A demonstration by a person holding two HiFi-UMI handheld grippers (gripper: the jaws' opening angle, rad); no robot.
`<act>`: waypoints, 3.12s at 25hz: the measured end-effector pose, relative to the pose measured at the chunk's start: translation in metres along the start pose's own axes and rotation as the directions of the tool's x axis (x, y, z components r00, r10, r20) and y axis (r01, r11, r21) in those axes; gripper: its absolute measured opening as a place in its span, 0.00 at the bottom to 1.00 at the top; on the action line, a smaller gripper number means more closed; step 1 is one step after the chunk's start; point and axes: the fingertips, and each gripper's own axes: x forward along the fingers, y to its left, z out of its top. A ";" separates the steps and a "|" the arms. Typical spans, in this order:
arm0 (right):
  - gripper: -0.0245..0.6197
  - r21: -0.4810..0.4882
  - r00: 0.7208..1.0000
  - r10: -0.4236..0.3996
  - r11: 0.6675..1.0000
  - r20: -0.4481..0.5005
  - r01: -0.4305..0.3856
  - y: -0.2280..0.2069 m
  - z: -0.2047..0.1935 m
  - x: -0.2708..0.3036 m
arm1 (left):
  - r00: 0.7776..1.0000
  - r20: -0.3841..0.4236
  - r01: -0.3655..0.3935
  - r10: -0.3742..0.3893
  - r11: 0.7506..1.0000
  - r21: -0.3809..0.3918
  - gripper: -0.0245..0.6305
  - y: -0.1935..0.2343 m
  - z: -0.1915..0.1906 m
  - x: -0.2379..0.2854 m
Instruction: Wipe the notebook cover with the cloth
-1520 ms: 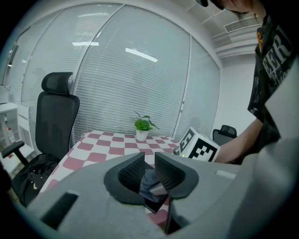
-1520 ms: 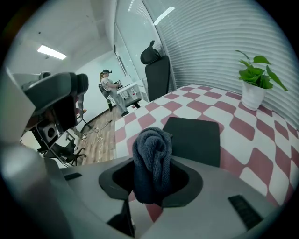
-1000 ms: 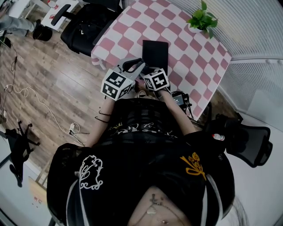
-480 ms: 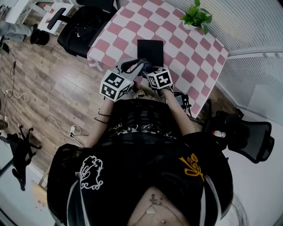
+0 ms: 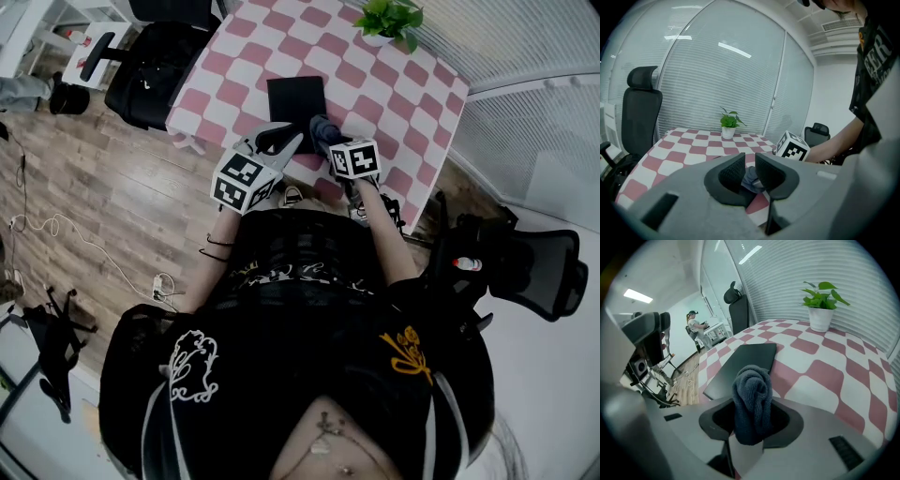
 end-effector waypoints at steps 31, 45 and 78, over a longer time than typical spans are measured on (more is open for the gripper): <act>0.24 -0.048 0.956 0.161 0.987 0.246 -0.154 0.049 0.033 -0.085 | 0.959 0.004 -0.282 0.284 0.954 -0.098 0.15 -0.039 -0.028 -0.068; 0.24 -0.065 0.952 0.126 0.992 0.278 -0.112 0.096 0.015 -0.097 | 0.973 0.024 -0.230 0.231 0.972 -0.043 0.15 -0.053 -0.029 -0.105; 0.24 0.058 0.930 -0.066 0.997 0.362 0.049 0.230 -0.084 -0.177 | 0.990 0.136 0.020 -0.021 1.000 0.010 0.15 -0.119 -0.079 -0.233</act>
